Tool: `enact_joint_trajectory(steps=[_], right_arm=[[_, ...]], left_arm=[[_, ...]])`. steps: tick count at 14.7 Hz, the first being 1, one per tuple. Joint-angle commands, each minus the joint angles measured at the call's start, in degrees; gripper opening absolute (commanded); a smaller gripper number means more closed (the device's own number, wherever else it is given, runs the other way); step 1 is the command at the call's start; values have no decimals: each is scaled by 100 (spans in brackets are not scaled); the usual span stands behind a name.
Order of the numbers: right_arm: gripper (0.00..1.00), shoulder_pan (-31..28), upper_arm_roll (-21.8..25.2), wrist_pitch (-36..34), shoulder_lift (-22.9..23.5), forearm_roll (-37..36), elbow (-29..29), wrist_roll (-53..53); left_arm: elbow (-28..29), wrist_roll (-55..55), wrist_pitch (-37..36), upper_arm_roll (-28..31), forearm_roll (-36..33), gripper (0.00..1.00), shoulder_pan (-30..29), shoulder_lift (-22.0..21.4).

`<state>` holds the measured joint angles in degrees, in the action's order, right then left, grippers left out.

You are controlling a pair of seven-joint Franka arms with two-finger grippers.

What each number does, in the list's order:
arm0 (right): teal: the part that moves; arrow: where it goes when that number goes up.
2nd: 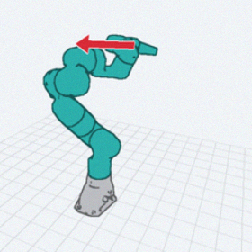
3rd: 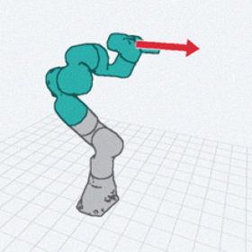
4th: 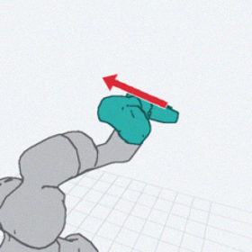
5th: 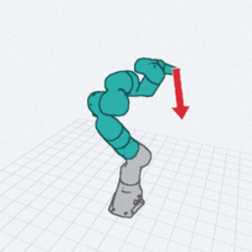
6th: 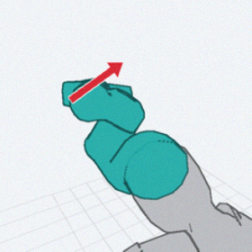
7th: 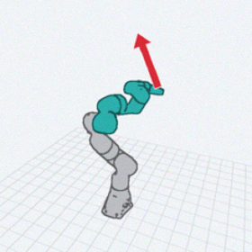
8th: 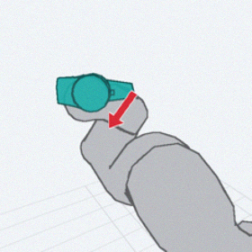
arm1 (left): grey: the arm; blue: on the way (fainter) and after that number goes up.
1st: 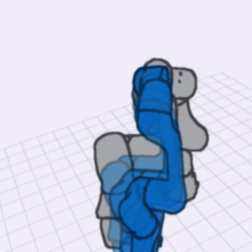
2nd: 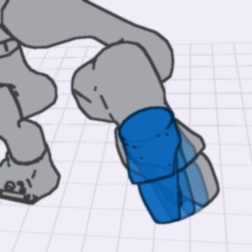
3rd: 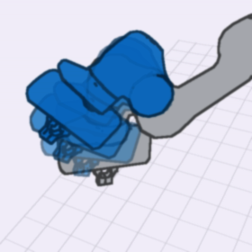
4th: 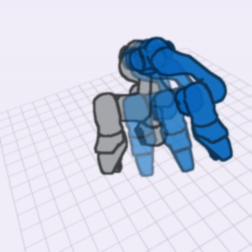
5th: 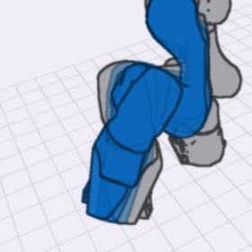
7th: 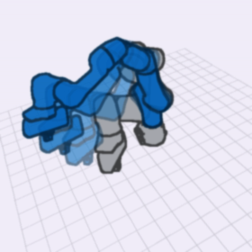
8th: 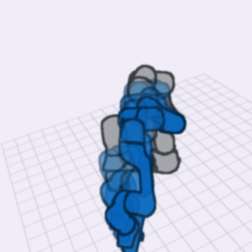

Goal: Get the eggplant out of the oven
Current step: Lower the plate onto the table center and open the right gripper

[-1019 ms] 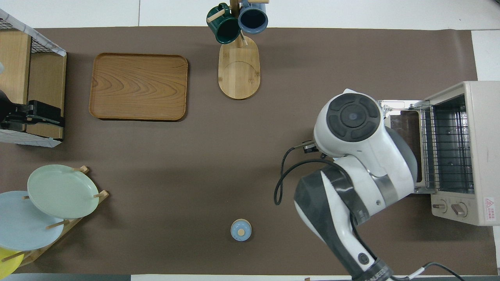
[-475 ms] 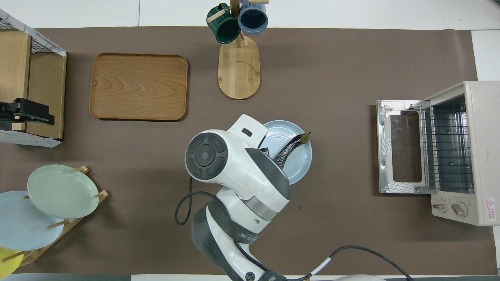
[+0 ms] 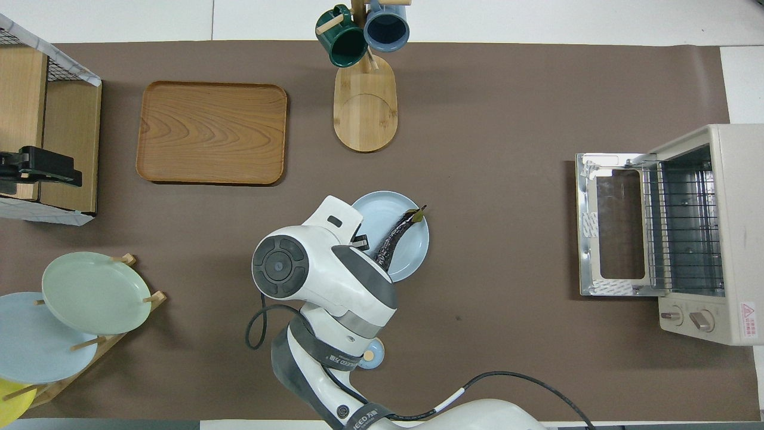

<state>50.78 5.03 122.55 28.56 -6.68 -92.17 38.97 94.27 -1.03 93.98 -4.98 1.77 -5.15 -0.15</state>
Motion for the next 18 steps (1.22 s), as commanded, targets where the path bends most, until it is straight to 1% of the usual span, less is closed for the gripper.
enact_joint_trajectory(steps=[1,7,8,9,10,12,14,15,16,17,18], right_arm=[[0,-25,-20,627,-149,236,-433,286],[0,-33,-20,832,-149,334,-522,331],[4,-33,-20,884,-149,464,-504,331],[17,-51,-11,1006,-140,518,-504,331],[20,-77,-11,1033,-140,501,-478,279],[23,-113,-11,763,-131,431,-190,252],[23,-130,15,132,-96,352,162,208],[22,-174,24,-246,-174,160,225,156],[17,-252,24,-493,-280,28,191,138],[13,-427,33,-713,-550,9,60,16],[7,-646,33,-889,-788,9,-185,-395]], left_arm=[[92,103,172,-47,-36,100,-118,-73],[83,111,146,-47,17,100,-118,-64],[74,111,155,-47,17,100,-110,-64],[74,111,147,-47,17,100,-92,-64],[74,111,146,-47,17,100,-57,-64],[48,103,146,-64,17,100,-30,-47],[39,103,146,-82,17,100,-30,-47],[39,111,155,-91,17,100,-30,-47],[39,103,173,-99,34,100,-22,-38],[39,103,173,-117,34,100,-13,-38],[39,111,182,-126,43,100,57,-29]])
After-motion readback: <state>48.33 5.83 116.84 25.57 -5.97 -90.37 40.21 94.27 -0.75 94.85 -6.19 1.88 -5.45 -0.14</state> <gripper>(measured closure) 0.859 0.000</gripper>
